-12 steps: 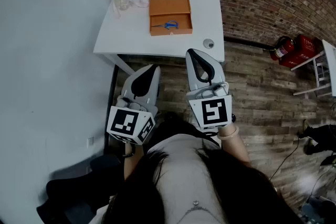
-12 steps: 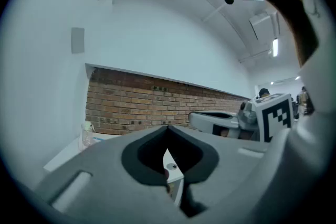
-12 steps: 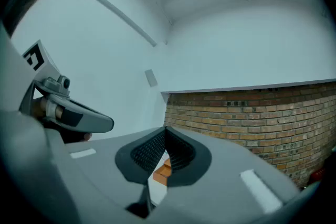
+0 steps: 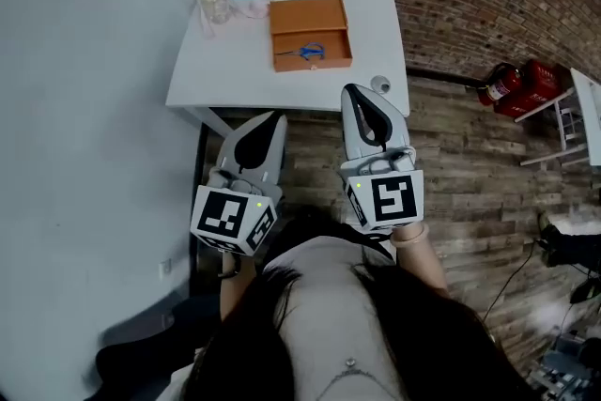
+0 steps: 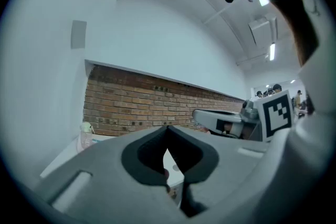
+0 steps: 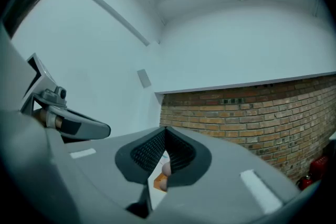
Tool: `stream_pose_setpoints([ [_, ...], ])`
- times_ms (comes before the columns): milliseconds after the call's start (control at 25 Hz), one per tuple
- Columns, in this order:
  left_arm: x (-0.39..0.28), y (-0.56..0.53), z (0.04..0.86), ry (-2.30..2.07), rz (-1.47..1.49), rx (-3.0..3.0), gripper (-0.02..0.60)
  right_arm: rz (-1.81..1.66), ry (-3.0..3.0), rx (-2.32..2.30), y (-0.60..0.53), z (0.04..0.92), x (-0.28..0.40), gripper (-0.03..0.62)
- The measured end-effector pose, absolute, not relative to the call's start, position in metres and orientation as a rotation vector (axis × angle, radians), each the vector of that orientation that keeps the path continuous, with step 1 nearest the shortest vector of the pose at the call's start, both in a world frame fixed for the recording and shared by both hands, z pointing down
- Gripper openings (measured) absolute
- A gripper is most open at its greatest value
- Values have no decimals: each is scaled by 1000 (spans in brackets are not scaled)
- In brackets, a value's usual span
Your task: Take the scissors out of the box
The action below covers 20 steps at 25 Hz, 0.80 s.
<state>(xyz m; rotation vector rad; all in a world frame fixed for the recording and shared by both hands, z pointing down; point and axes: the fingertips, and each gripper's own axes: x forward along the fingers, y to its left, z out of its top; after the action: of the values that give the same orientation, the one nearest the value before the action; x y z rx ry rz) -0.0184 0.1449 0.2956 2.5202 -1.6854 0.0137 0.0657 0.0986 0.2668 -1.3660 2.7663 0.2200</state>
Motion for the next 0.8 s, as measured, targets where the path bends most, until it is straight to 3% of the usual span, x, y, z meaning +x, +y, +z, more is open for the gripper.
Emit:
stream_pose_setpoints([
  [800,-68,122,302,-1573,-33,2567,0,154,2751,-1449,83,270,25,8],
])
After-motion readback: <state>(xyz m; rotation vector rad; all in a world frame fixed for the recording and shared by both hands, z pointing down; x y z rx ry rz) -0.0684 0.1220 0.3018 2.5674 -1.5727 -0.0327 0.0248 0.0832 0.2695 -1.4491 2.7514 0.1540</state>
